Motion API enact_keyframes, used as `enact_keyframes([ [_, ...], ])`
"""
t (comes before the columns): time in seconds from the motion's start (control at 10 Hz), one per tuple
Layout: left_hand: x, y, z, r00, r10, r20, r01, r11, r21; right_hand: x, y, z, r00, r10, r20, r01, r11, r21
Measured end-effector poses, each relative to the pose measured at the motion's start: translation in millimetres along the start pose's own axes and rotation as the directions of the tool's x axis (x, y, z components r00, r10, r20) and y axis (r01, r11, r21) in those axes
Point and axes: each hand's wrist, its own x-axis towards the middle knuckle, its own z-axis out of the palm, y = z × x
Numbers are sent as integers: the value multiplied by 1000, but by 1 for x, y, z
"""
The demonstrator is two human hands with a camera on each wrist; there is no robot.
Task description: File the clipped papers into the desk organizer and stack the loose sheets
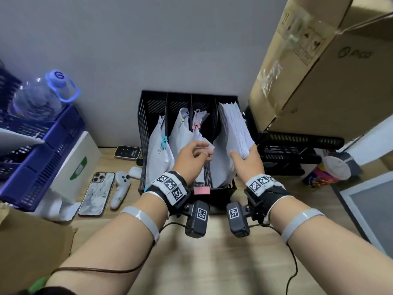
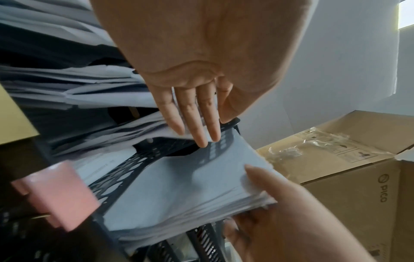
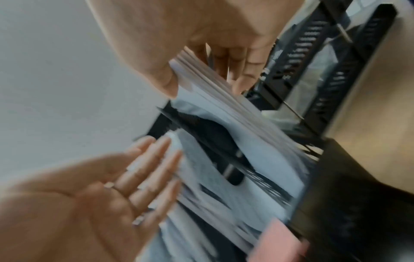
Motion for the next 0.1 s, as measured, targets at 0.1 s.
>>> enact_keyframes([
  [0.1,-1,22,5,1000,2,-28,-3,999,-46,-4,-34,-40,980,-191,-58,197,972,131],
])
